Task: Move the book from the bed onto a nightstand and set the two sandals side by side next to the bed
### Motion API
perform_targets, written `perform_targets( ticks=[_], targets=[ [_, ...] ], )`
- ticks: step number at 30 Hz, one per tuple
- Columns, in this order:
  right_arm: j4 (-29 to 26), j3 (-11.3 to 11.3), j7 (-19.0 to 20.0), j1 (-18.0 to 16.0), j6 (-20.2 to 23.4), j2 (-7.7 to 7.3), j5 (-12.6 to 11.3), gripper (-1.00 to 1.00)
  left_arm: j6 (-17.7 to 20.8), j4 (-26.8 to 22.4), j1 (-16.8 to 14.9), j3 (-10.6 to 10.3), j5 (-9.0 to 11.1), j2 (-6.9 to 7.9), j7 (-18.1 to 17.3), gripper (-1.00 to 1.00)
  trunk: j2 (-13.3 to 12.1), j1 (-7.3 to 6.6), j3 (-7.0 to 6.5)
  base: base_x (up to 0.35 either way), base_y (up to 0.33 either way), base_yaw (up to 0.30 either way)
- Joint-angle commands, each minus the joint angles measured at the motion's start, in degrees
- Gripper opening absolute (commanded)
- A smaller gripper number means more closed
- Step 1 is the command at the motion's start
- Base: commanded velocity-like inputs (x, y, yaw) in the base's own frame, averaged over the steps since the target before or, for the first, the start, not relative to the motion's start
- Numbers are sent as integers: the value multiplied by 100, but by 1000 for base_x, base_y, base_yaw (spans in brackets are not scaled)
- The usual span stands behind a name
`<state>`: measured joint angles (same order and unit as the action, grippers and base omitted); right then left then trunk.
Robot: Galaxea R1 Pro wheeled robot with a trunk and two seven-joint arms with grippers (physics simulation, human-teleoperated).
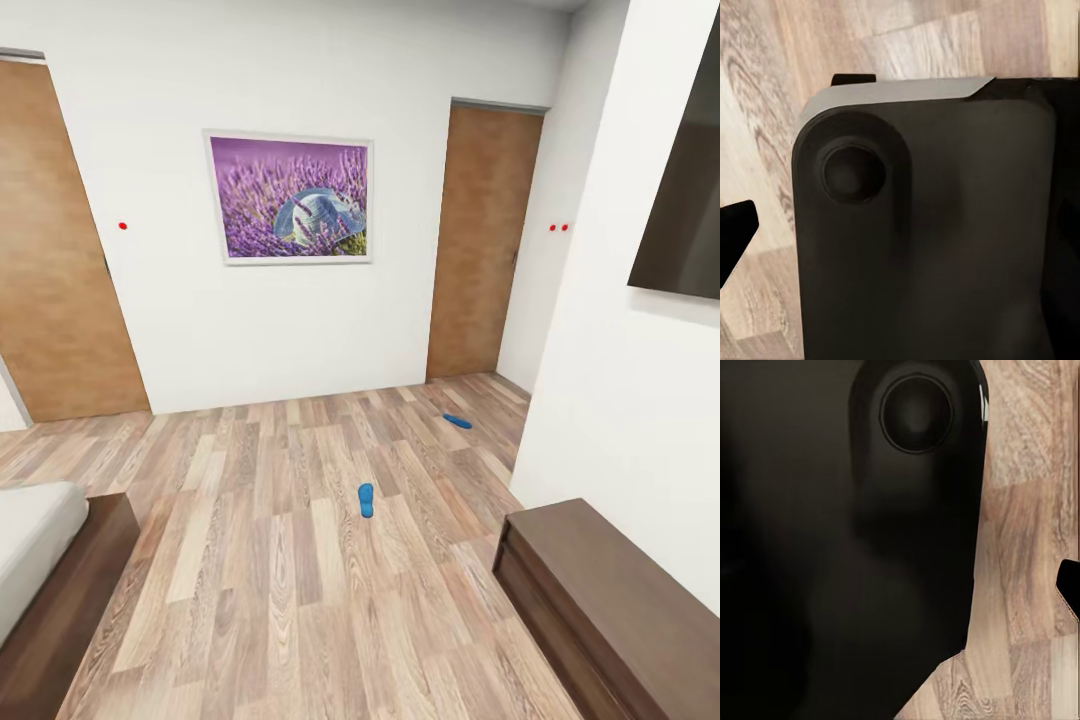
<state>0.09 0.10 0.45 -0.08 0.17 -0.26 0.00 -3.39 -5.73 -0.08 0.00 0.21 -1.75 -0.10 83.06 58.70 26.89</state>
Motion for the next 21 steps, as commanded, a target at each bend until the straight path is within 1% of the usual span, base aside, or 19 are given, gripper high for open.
perform_targets(
  ticks=[1,10,21],
  targets=[
    [0,0,6,-1,1,-1,-3,100,-16,-13,-1,0,2,-1,0,100,2,3,4,321,0,0],
    [0,-2,4,-1,1,0,0,100,-20,-15,-1,2,15,3,1,100,2,3,4,329,11,0],
    [0,-2,-1,-1,1,2,0,100,-21,-15,-1,9,24,8,-1,100,2,3,4,308,121,1]
  ],
)
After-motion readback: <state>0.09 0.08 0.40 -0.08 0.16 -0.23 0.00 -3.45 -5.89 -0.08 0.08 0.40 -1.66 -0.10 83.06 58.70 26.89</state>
